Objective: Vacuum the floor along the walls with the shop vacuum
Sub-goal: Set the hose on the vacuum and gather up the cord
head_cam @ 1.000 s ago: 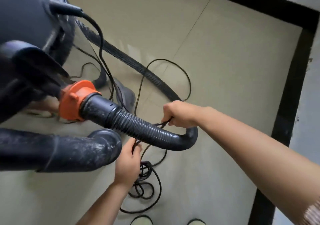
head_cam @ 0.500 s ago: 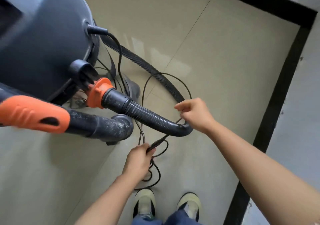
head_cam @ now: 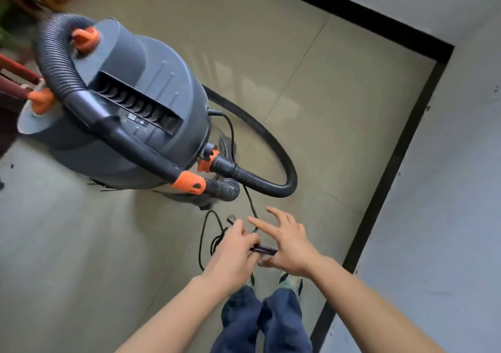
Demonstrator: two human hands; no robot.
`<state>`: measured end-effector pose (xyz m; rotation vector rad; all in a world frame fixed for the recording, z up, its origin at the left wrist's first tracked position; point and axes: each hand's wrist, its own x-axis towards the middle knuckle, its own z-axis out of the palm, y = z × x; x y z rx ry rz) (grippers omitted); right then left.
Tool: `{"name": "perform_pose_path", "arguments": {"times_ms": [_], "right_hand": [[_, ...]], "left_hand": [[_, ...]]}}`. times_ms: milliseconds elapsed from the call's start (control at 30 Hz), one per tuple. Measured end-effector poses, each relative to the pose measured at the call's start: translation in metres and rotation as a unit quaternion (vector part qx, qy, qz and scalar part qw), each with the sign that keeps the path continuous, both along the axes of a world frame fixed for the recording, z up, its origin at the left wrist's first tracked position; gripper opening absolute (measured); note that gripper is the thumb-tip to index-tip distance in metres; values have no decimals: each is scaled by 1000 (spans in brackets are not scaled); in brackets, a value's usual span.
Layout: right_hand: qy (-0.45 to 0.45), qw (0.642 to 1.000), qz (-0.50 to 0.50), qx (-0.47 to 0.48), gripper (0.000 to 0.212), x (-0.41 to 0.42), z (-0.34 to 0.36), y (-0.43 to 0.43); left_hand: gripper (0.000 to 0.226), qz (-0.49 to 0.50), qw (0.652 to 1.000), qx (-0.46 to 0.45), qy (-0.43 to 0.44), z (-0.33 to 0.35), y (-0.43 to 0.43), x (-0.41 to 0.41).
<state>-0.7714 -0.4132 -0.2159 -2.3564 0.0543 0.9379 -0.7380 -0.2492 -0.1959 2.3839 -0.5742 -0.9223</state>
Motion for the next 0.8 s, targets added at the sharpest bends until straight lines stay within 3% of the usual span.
{"name": "perform_pose_path", "arguments": {"times_ms": [100,233,467,533,600,700,800], "right_hand": [[-2,1000,-16,25,50,11,22,-3],[-18,999,35,18,25,55,57,-24],[53,997,48,12,26,129,80,-29],[91,993,47,57,41,141,81,-34],[104,988,82,76,55,145,81,-37],[45,987,149,36,16,153,78,-42],[5,988,155,18,18,167,74,-52]], "left_hand": [[16,25,999,-38,1,24,1,10],[12,59,995,-78,19,47,-8,29],[30,276,927,-176,181,56,-11,66],[36,318,905,-199,202,56,-10,72],[44,314,905,-202,205,60,-13,77],[48,308,904,-209,212,65,-29,78],[41,323,909,-180,193,66,-35,78]]}}
